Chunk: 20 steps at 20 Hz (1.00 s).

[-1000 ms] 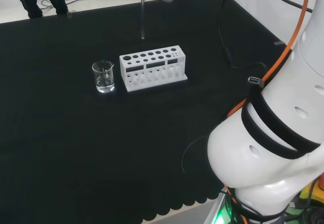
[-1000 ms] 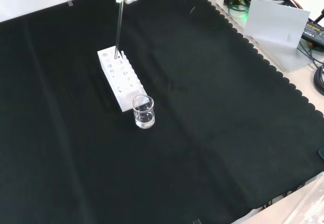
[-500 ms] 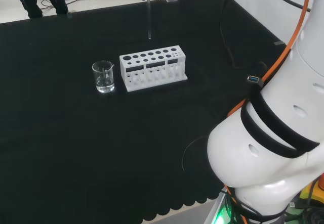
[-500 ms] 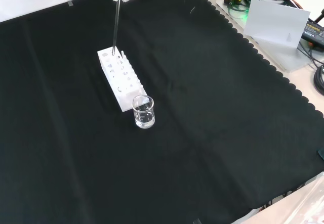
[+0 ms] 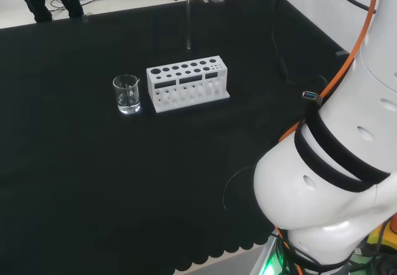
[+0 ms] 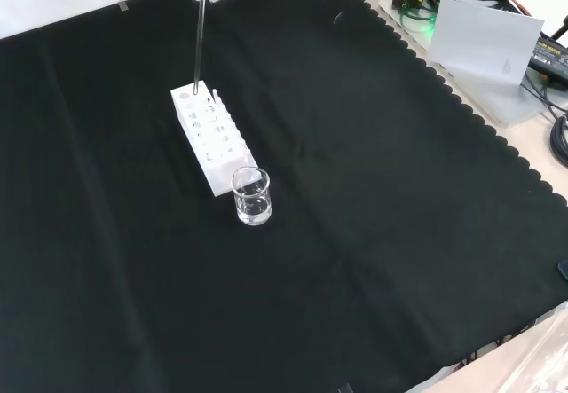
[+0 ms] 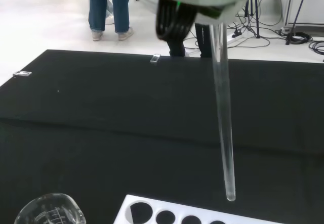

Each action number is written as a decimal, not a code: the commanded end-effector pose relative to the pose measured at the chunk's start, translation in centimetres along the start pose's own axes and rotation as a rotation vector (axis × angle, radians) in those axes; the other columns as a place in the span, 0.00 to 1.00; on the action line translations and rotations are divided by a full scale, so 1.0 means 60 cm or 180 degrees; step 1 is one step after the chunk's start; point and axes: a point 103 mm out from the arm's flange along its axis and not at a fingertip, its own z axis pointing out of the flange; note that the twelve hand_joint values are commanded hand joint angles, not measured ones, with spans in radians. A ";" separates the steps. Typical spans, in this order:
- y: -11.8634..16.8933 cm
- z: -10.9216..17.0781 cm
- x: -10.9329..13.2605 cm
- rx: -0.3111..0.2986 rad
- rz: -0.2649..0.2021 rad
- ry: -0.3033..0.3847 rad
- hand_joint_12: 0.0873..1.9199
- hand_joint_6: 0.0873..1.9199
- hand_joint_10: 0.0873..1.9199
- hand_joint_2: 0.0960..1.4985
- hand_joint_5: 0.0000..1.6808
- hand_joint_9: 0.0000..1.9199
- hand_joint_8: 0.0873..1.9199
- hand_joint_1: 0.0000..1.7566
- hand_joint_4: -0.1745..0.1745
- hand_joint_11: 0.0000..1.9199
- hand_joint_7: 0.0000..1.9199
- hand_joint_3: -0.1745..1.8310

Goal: Put the glass rod back on the white test tube rack.

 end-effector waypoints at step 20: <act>0.008 0.049 -0.015 0.0075 0.0041 0.0044 0.39 0.21 0.34 0.41 0.73 0.88 0.53 0.75 0.00 0.87 0.64 0.43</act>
